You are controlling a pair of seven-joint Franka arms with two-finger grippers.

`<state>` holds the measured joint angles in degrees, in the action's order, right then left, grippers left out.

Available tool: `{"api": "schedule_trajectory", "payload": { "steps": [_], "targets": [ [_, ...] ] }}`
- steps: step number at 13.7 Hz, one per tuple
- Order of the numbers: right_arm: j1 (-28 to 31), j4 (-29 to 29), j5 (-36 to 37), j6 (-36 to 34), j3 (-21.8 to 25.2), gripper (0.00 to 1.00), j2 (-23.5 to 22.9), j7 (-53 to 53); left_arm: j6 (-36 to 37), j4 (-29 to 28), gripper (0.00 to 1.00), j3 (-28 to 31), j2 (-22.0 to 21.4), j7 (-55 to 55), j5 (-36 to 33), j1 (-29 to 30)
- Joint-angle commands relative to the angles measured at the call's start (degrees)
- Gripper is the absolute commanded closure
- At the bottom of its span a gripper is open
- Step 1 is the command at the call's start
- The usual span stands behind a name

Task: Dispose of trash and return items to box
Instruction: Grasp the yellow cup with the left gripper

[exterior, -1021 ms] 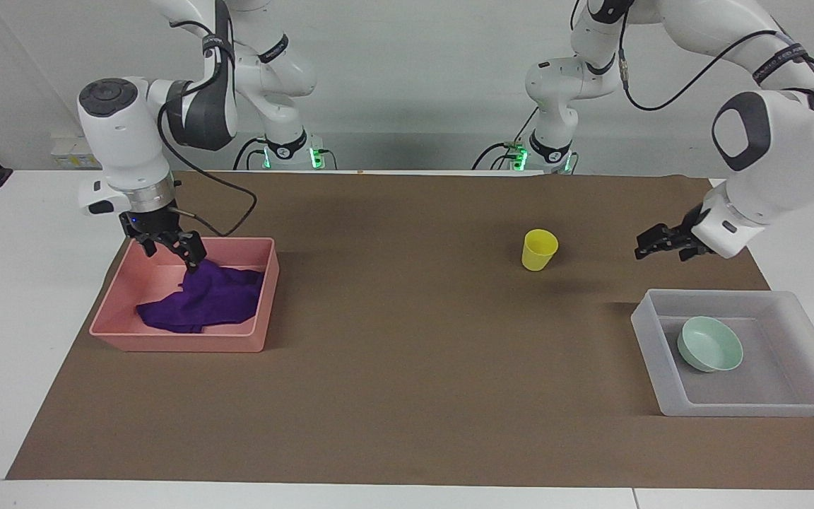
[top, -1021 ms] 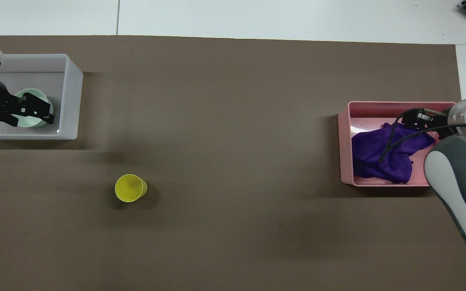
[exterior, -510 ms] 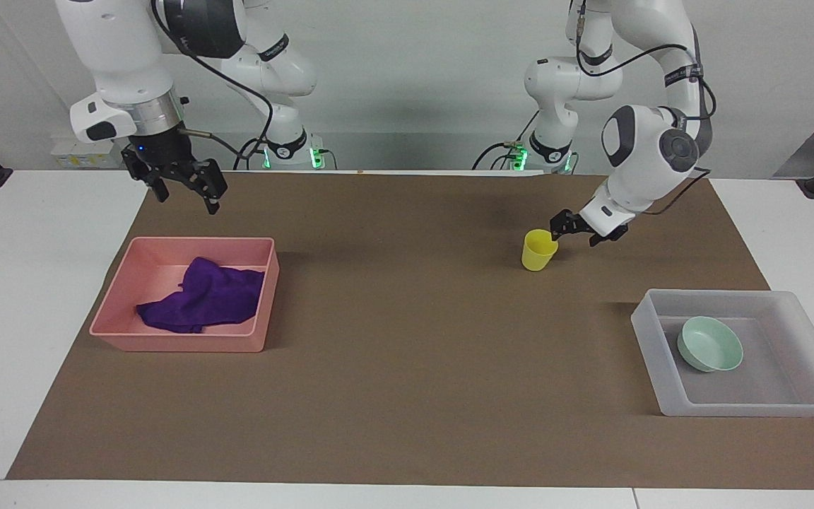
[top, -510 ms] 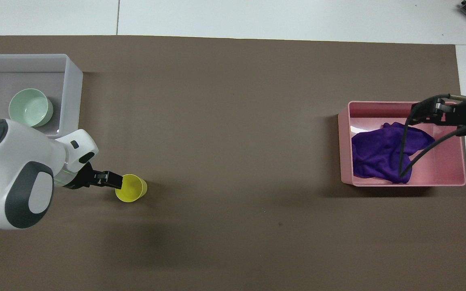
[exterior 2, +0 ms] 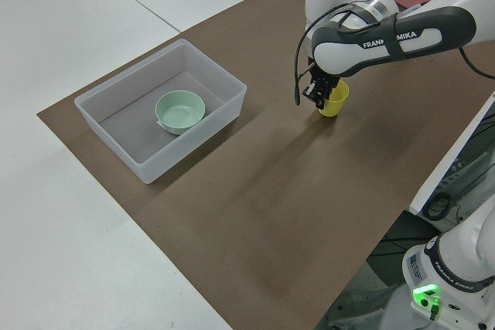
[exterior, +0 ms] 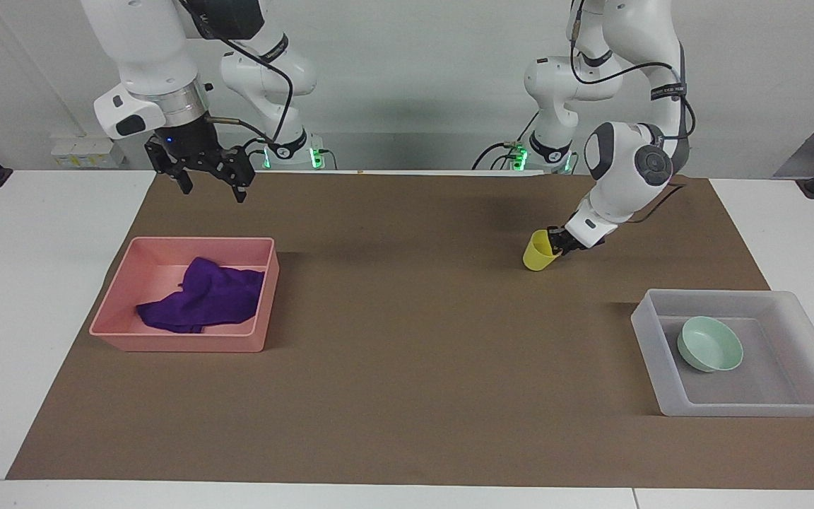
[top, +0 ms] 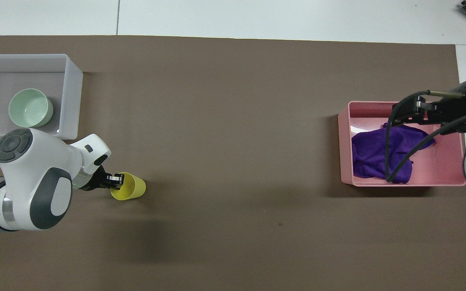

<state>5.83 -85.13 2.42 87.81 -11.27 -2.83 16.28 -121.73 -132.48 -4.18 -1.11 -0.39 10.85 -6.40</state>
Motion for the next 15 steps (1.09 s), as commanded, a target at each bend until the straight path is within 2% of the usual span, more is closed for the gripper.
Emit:
{"api": "schedule_trajectory", "payload": {
  "steps": [1, 2, 4, 8, 11, 12, 14, 15],
  "targets": [
    [0.94, -0.57, -1.46, -0.36, -0.16, 0.0, 0.37, -1.69, -2.62, 0.72, 1.0, 0.93, 0.23, -1.1, 1.02, -0.81],
    [0.85, -0.57, -1.46, -0.36, -0.16, 0.0, 0.37, -1.86, -1.42, 3.17, 1.0, 1.01, 0.32, -1.19, 1.28, -0.29],
    [1.21, -0.39, -1.46, -0.28, -0.16, 0.0, 0.37, -2.56, 3.67, 4.16, 1.0, 1.1, -0.2, -0.32, 1.2, -0.19],
    [1.38, -0.3, -1.46, 0.95, -0.07, 0.0, 0.28, -3.18, 9.03, 6.87, 1.0, 1.1, -0.11, -1.01, 1.2, -3.26],
    [0.5, -0.3, -1.37, 0.87, 1.24, 0.0, 0.37, -3.18, 19.04, 16.25, 1.0, 1.45, 0.58, -1.63, 0.93, -1.43],
    [-0.19, -0.22, -1.37, 0.95, 1.59, 0.0, 0.37, -3.18, 21.42, 19.86, 1.0, 1.37, 1.37, -1.63, 0.84, 1.54],
    [-4.75, -0.39, -1.28, 0.95, 6.67, 0.0, 0.46, -3.27, 25.48, 26.28, 1.0, 1.45, 1.9, -1.8, 0.84, 5.33],
    [-4.86, -0.48, -1.37, 0.96, 6.69, 0.0, 0.46, -3.27, 25.75, 28.83, 1.0, 1.37, 2.17, -1.46, 0.84, 7.69]
  ]
}}
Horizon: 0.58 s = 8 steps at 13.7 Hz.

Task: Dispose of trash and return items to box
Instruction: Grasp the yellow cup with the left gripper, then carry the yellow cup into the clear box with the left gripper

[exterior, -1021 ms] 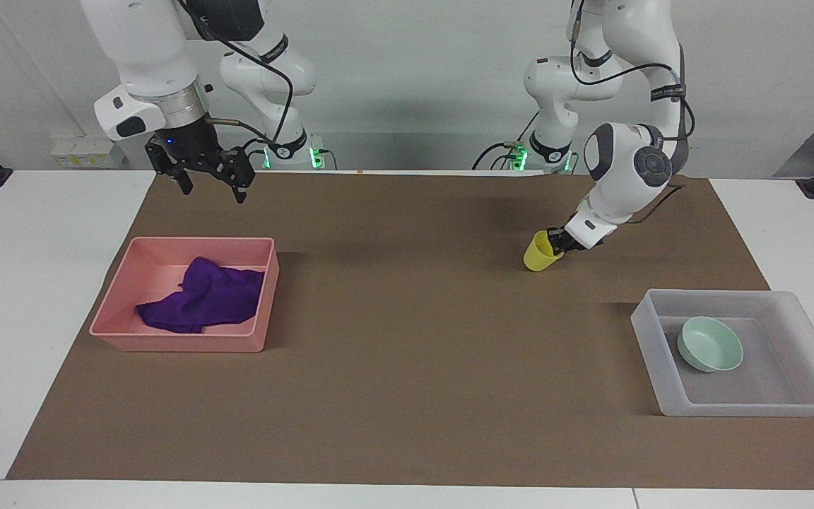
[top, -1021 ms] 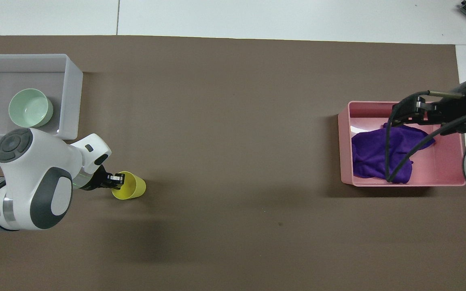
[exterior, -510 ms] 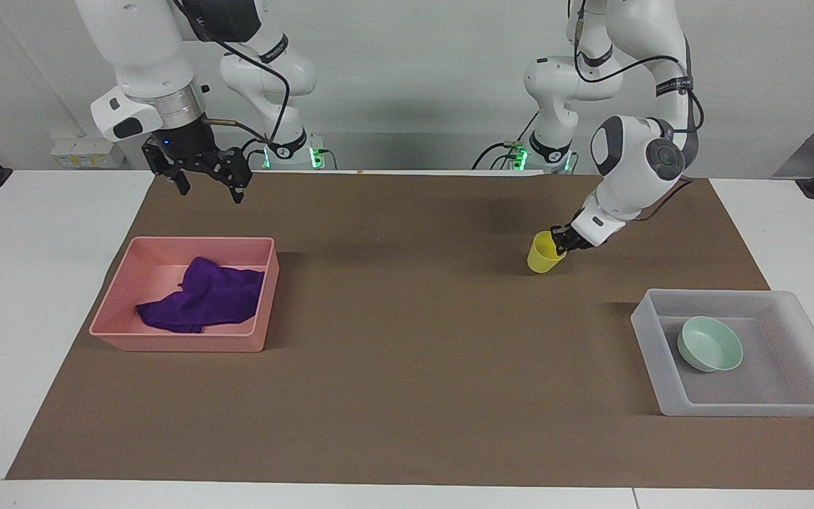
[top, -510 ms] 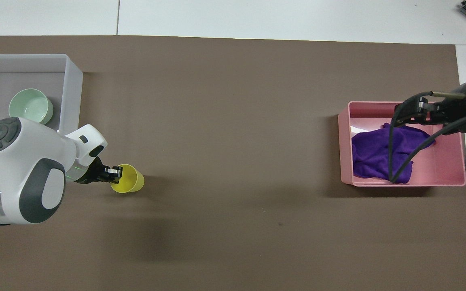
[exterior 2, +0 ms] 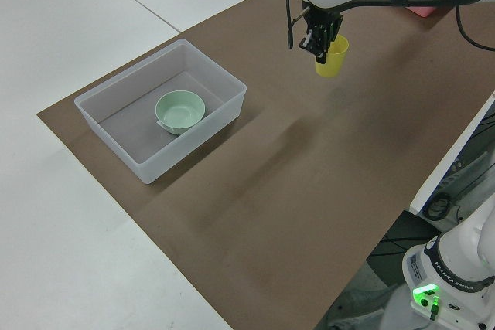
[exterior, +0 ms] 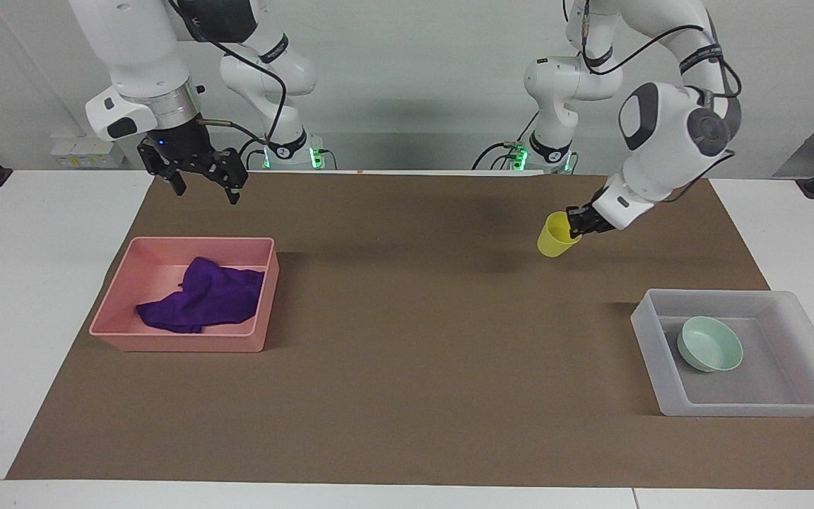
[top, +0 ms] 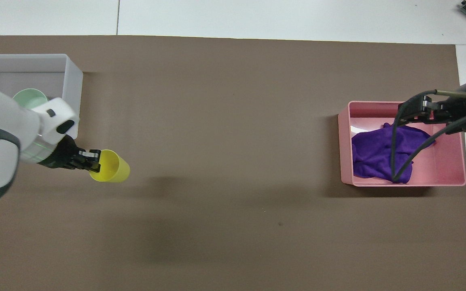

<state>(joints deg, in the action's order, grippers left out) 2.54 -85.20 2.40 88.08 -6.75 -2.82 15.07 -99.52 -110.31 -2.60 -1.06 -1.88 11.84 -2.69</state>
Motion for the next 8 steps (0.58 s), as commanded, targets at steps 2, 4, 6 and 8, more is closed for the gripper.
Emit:
{"api": "schedule_trajectory", "payload": {
  "steps": [2, 4, 6, 8],
  "targets": [
    [-1.66, -0.4, -1.35, 0.69, 2.44, 0.0, 0.45, -1.89, 3.63, 9.93, 1.0, -0.22, 2.99, -0.32, -0.06, 5.94],
    [-1.57, -0.4, -1.44, 0.61, 2.35, 0.0, 0.45, -1.62, 5.82, 10.02, 1.0, -0.22, 3.34, -0.58, -0.5, 5.33],
    [-1.57, -0.4, -1.44, 0.6, 2.35, 0.0, 0.45, -1.71, 6.44, 10.55, 1.0, -0.22, 3.96, -2.51, -1.2, 5.5],
    [-1.66, -0.4, -1.44, 0.52, 2.26, 0.0, 0.45, -1.62, 6.1, 10.55, 1.0, -0.22, 3.87, -2.78, -1.91, 5.85]
  ]
}}
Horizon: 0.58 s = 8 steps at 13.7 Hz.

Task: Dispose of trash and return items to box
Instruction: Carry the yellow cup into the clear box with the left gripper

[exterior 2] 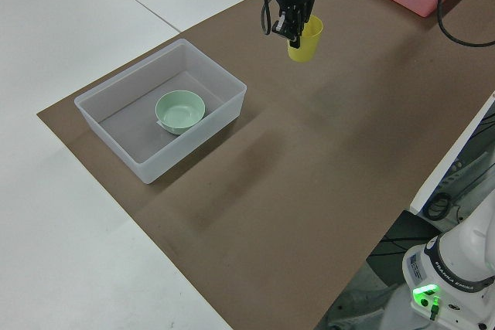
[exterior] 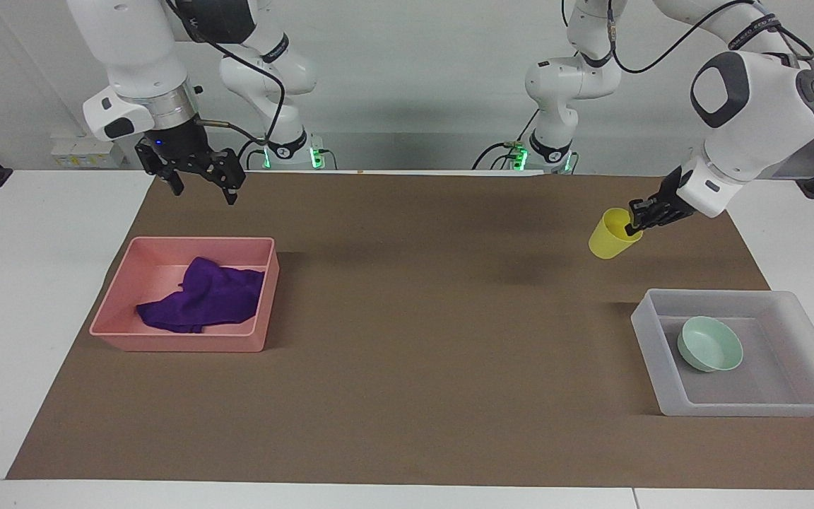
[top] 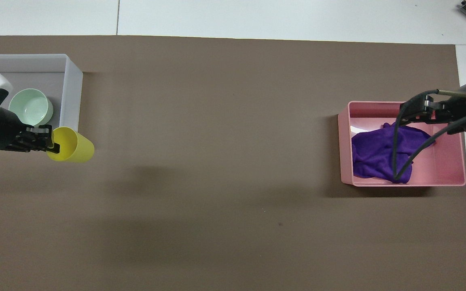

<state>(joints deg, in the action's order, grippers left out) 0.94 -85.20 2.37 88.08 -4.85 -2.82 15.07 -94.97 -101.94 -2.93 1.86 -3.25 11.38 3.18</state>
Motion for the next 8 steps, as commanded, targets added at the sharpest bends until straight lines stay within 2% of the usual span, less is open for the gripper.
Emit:
{"api": "schedule_trajectory", "payload": {
  "steps": [1, 4, 5, 8],
  "targets": [
    [0.2, -0.4, -1.49, 0.52, 0.37, 0.0, 0.54, -1.62, 1.37, 2.53, 1.0, 0.2, 0.95, -2.19, -1.44, 0.07],
    [0.73, -0.4, -1.49, 0.43, 0.54, 0.0, 0.45, -1.62, 1.72, 3.59, 1.0, 0.21, 1.65, -2.9, -2.14, 1.39],
    [0.73, -0.4, -1.4, 0.43, 0.54, 0.0, 0.45, -1.62, 1.89, 3.68, 1.0, 0.21, 1.83, -2.9, -4.5, 1.22],
    [0.73, -0.4, -1.4, 0.43, 0.54, 0.0, 0.45, -1.62, 1.98, 4.55, 1.0, 0.64, 0.86, -1.94, -5.66, 3.05]
  ]
}}
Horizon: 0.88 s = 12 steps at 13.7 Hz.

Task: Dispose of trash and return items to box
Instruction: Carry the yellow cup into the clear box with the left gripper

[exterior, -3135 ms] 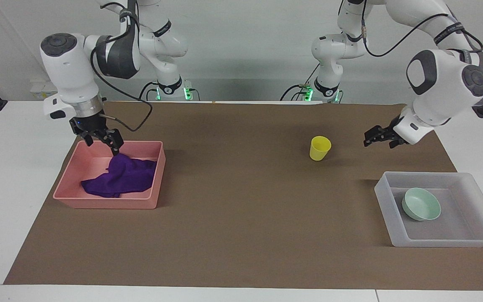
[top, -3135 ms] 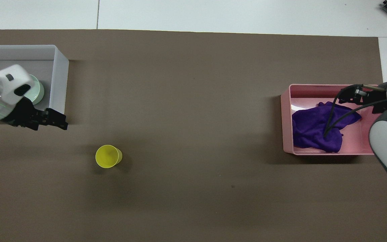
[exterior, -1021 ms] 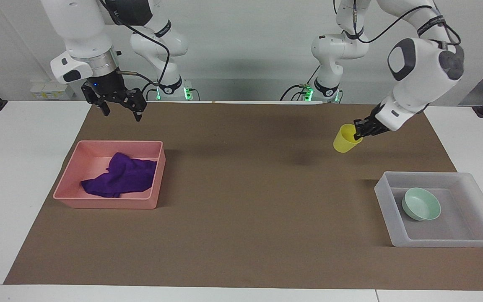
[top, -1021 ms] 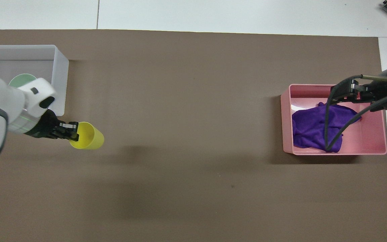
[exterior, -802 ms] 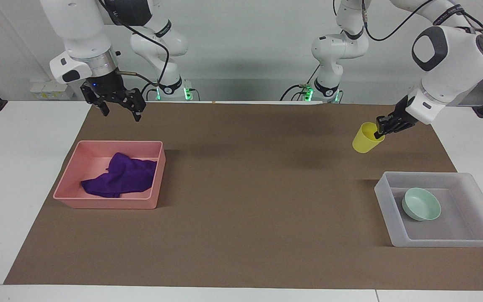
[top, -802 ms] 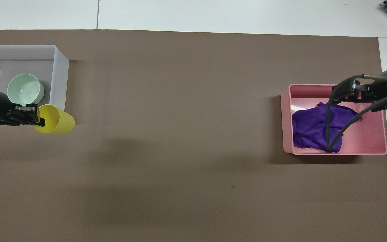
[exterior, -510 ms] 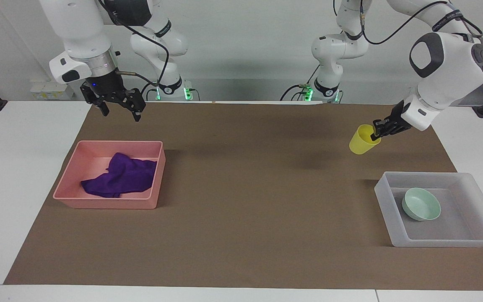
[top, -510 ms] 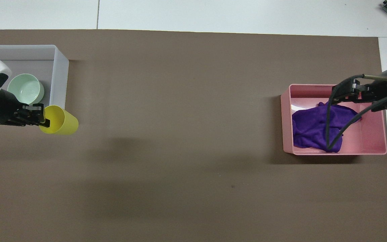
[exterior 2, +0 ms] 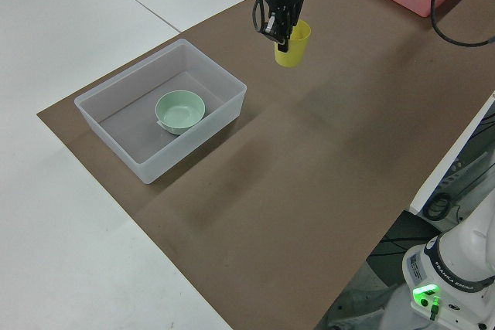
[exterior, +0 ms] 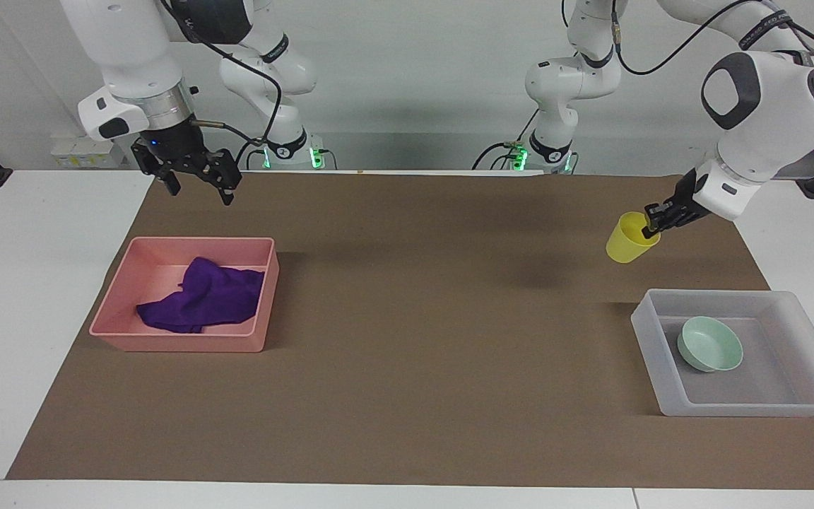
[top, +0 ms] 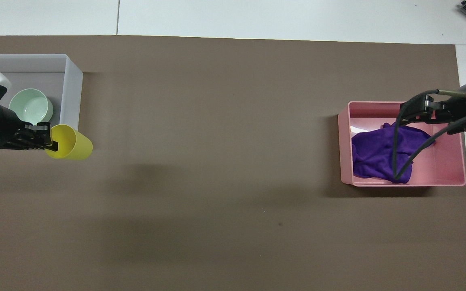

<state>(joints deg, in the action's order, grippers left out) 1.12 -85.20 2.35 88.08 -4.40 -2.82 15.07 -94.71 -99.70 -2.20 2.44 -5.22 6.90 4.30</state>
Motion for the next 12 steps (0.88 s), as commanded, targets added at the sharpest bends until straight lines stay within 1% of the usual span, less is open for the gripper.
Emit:
{"api": "schedule_trajectory", "payload": {
  "steps": [1, 2, 4, 8, 10, 12],
  "targets": [
    [0.55, -0.4, -1.39, 0.43, 0.09, 0.0, 0.45, -1.62, 1.72, 3.8, 1.0, -0.09, 0.55, 0.21, -1.01, 3.16],
    [0.55, -0.4, -1.39, 0.43, 0.09, 0.0, 0.45, -1.62, 1.98, 5.47, 1.0, 0.0, 0.98, 0.12, -0.57, 4.04],
    [0.55, -0.4, -1.39, 0.43, 0.09, 0.0, 0.45, -1.62, 2.16, 5.22, 1.0, -0.09, 2.3, -0.31, -0.57, 4.76],
    [0.55, -0.4, -1.39, 0.43, 0.09, 0.0, 0.45, -1.62, 2.07, 5.84, 1.0, -0.09, 2.48, -0.32, -0.57, 5.02],
    [0.55, -0.4, -1.39, 0.43, 0.09, 0.0, 0.45, -1.62, 3.04, 6.01, 1.0, -0.09, 1.78, 0.04, -0.57, 5.72],
    [0.55, -0.4, -1.39, 0.43, 0.09, 0.0, 0.45, -1.62, 5.05, 9.51, 1.0, 0.18, 1.87, 0.03, -1.53, 6.07]
  ]
}}
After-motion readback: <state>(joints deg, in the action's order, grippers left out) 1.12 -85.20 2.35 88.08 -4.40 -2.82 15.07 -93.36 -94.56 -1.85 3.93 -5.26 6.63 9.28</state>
